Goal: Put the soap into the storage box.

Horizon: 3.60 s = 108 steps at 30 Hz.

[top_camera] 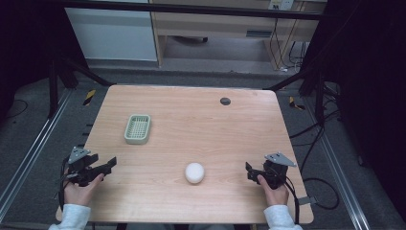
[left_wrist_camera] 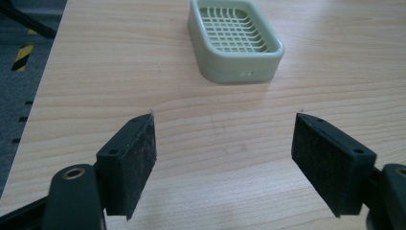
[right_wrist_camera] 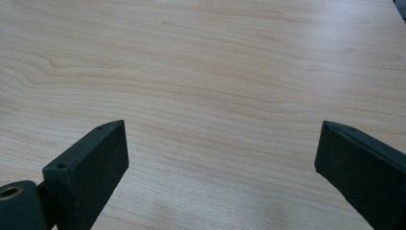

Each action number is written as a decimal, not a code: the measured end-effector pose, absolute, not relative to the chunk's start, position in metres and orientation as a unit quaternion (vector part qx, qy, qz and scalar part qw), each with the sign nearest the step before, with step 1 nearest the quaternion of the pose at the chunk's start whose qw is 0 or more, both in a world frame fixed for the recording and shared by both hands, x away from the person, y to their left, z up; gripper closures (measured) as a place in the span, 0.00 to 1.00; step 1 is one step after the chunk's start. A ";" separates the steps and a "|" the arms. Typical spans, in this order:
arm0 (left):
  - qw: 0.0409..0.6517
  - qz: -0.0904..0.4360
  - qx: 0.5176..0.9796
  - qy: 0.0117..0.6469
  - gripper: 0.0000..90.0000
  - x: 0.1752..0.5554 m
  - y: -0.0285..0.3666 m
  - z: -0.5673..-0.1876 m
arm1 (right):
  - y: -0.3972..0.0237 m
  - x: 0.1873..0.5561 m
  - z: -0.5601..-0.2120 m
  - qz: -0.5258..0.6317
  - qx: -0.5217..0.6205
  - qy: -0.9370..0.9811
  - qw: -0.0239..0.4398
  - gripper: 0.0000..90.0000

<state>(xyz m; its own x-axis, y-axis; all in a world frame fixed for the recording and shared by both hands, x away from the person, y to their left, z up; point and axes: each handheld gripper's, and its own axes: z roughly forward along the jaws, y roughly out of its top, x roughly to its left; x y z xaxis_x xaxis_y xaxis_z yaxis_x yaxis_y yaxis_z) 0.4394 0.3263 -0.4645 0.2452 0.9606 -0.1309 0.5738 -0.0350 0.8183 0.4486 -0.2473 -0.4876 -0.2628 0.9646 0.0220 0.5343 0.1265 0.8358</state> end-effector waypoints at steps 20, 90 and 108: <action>0.428 0.223 0.711 0.511 0.27 0.433 0.293 -0.442 | -0.239 0.448 -0.486 0.385 0.520 0.710 0.278 0.05; 0.397 0.194 0.822 0.358 0.24 0.459 0.150 -0.395 | -0.240 0.448 -0.486 0.389 0.519 0.711 0.272 0.05; 0.364 0.170 0.856 0.324 0.23 0.459 0.119 -0.400 | -0.243 0.450 -0.487 0.389 0.527 0.707 0.267 0.05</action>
